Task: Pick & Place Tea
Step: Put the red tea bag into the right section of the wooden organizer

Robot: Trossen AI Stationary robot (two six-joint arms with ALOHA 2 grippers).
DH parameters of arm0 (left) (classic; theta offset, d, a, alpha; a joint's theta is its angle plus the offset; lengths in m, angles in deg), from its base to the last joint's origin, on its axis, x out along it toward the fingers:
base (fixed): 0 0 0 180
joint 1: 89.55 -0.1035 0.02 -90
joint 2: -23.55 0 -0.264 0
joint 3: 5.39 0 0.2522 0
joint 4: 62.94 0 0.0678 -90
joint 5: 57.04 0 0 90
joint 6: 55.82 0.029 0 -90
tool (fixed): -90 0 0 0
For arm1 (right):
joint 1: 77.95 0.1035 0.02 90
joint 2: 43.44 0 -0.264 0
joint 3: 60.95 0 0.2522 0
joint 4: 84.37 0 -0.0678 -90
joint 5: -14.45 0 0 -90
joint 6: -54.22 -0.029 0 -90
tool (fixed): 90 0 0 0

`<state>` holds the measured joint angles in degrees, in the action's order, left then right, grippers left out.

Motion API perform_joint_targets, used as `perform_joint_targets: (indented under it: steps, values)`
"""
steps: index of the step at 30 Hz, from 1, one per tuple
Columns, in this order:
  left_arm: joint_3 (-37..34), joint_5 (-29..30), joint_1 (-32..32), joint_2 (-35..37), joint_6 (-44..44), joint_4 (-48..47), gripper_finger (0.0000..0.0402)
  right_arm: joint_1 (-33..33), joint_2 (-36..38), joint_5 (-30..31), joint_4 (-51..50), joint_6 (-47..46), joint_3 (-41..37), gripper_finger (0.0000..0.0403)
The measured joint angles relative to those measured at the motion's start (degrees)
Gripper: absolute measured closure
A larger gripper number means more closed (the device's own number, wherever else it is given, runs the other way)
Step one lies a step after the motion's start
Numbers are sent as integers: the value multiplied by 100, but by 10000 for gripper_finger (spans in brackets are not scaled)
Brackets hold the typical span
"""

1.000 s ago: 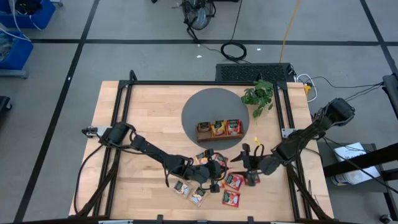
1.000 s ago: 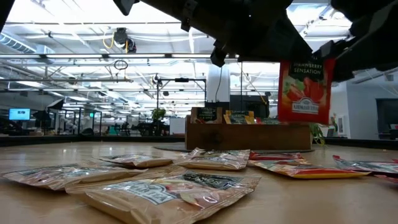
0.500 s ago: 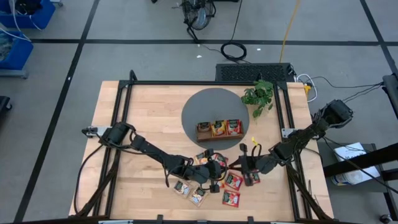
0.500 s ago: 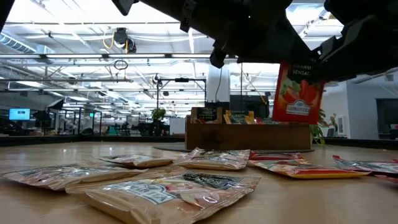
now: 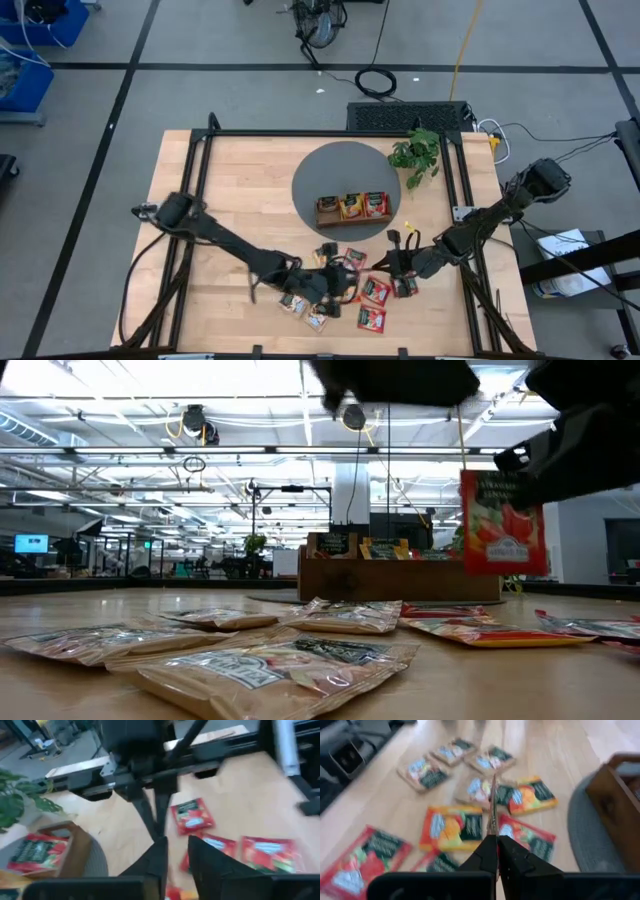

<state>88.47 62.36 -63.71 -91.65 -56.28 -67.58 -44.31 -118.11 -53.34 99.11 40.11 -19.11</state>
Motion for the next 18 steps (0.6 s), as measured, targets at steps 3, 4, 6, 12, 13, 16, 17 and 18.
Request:
perform_joint_targets:
  steps: [3, 4, 6, 12, 13, 16, 17, 18]
  values:
    - [14, 9, 228, 304, -404, -727, 300, -126, 583, -1, -703, 73, 2, 402]
    - [11, 12, 320, 333, -563, -964, 297, -210, 840, 7, -1022, 127, 23, 402]
    - [-8, 30, 484, 316, -799, -1184, 298, -436, 1432, 3, -1705, 238, 84, 402]
    - [-364, 47, 895, -31, -701, -323, 336, -1573, 2852, -595, -3201, 1158, 240, 402]
    - [-454, 17, 921, -111, -623, -85, 348, -1824, 2968, -754, -3235, 1191, 256, 402]
    - [-643, -135, 942, -309, -470, 557, 389, -2656, 3140, -1306, -3325, 1302, 262, 402]
    - [-675, -137, 936, -333, -462, 597, 394, -2930, 3124, -1568, -3322, 1401, 265, 402]
    - [-675, -164, 908, -379, -476, 671, 394, -3212, 3083, -1824, -3335, 1517, 269, 402]
